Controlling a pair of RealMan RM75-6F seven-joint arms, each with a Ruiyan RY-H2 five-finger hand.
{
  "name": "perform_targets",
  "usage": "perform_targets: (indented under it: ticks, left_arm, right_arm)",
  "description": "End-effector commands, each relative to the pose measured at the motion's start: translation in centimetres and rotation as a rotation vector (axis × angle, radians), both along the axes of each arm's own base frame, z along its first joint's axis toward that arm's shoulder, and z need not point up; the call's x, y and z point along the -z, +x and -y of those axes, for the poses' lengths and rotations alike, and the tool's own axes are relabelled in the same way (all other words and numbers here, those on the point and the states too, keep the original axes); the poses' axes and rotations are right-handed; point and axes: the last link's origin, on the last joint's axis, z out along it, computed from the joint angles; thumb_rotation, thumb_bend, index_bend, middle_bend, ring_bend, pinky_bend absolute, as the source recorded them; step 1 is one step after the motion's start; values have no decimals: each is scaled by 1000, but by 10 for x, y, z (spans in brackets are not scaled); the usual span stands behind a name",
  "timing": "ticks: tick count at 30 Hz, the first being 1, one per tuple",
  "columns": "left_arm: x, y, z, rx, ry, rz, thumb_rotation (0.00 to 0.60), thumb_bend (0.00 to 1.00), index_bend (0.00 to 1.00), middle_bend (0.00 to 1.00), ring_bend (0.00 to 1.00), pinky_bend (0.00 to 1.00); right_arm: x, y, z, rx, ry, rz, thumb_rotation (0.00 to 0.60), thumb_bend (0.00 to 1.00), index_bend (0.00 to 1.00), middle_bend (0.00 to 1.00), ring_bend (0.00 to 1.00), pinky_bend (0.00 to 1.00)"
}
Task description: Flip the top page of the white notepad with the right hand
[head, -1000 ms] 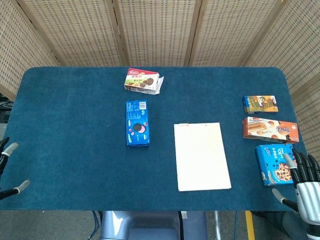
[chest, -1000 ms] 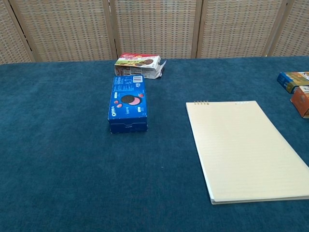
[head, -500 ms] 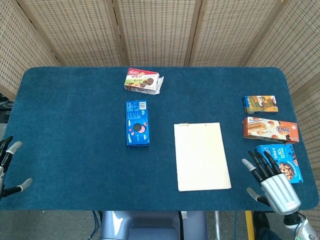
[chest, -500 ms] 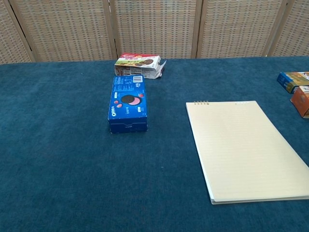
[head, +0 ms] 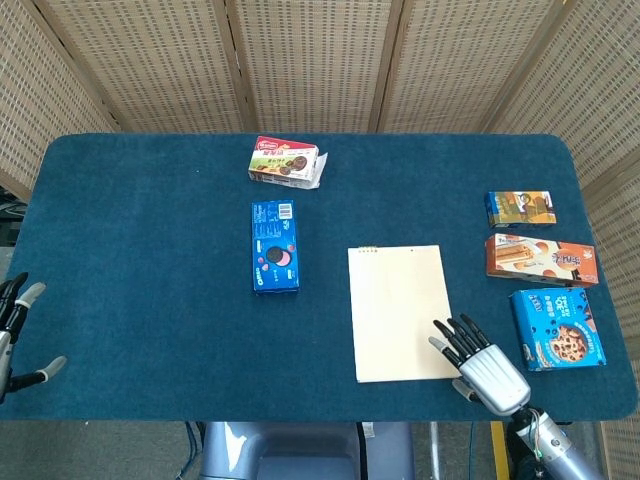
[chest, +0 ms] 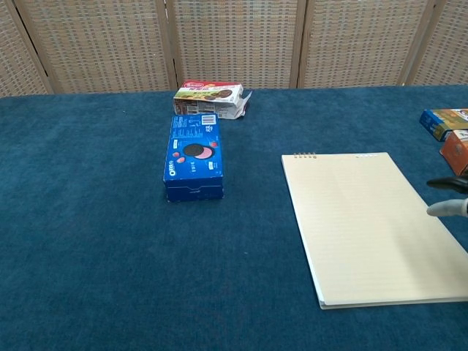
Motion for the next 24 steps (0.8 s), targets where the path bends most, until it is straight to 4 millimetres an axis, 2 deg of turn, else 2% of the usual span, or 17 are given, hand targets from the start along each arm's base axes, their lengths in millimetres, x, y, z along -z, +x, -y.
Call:
perform_targets:
  ticks: [1, 10, 24]
  left_arm:
    - [0, 0, 0, -1, -1, -1, 600, 0, 0, 0, 0, 0]
    - [2, 0, -1, -5, -9, -5, 600, 0, 0, 0, 0, 0]
    - [2, 0, -2, -12, -13, -3, 600, 0, 0, 0, 0, 0]
  right_arm:
    - [8, -2, 1, -2, 10, -19, 600, 333, 151, 29, 0, 0]
    - [27, -5, 4, -15, 16, -57, 600, 334, 151, 29, 0, 0]
    - [38, -12, 8, 11, 13, -68, 600, 337, 151, 28, 0, 0]
